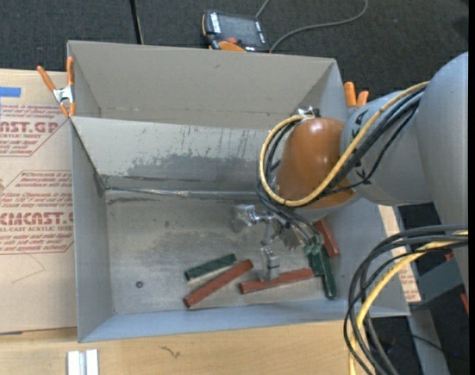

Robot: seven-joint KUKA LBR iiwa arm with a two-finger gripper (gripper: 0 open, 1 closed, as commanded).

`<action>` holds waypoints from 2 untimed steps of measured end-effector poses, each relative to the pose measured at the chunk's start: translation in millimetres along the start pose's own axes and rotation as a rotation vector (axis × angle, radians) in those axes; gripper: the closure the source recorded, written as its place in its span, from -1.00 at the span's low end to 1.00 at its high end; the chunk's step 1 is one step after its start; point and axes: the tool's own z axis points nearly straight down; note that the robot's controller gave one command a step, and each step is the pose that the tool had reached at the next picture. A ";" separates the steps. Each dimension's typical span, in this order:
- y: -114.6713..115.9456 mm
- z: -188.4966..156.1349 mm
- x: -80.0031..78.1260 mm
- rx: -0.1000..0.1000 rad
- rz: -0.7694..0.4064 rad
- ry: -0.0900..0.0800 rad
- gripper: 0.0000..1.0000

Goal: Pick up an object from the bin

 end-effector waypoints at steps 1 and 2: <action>111.1 -16.9 25.5 -0.001 -0.170 -0.003 -1.00; 106.8 -17.2 25.0 0.002 -0.164 -0.004 1.00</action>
Offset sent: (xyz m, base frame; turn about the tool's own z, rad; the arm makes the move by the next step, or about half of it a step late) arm -0.0503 0.0961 0.0175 -0.1629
